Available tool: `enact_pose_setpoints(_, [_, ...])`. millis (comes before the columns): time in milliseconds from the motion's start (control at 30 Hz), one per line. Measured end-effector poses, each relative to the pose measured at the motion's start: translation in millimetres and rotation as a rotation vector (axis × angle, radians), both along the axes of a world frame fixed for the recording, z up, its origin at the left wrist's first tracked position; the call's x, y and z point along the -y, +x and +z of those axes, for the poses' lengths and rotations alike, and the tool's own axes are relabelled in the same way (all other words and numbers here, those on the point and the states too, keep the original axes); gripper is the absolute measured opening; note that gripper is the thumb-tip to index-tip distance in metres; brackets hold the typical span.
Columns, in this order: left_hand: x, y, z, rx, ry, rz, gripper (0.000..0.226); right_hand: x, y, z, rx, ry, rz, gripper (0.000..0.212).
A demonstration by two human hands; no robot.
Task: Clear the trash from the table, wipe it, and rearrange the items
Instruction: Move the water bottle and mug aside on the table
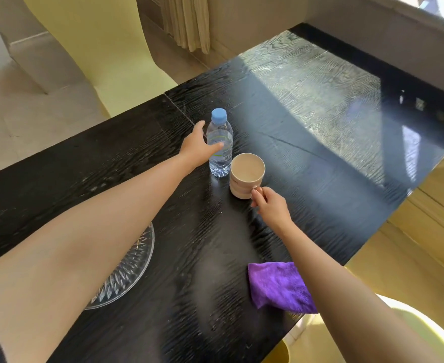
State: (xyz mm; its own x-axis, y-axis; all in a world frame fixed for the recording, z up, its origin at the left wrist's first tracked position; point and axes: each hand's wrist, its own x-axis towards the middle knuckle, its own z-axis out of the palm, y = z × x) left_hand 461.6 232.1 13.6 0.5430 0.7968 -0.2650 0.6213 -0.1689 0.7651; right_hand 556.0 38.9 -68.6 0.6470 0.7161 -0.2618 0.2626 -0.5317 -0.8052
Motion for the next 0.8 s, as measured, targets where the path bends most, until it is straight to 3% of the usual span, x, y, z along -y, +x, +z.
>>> enact_pose_setpoints(167, [1,-24,5,-0.057,-0.013,0.013,0.071,-6,-11,6,0.050,-0.049,-0.042,0.018])
enact_pose_setpoints(267, [1,-45,8,-0.121,-0.027,0.002,0.057,-7,-17,8,0.142,-0.098,-0.095,0.034])
enact_pose_setpoints(333, [2,-62,13,-0.167,-0.050,-0.035,0.050,-2,-23,13,0.168,-0.237,-0.110,0.039])
enact_pose_setpoints(433, [6,-93,18,-0.237,-0.056,-0.095,0.042,5,-38,19,0.110,-0.508,0.072,0.037])
enact_pose_setpoints(533, [15,-139,17,-0.299,-0.089,-0.096,0.042,2,-67,26,0.033,-0.569,0.293,0.021])
enact_pose_setpoints(667, [25,-227,3,-0.323,-0.129,0.069,0.040,-10,-119,30,0.055,-0.563,0.463,0.030])
enact_pose_setpoints(800, [32,-331,-15,-0.343,-0.123,0.353,0.039,-27,-173,15,0.061,-0.569,0.507,0.023])
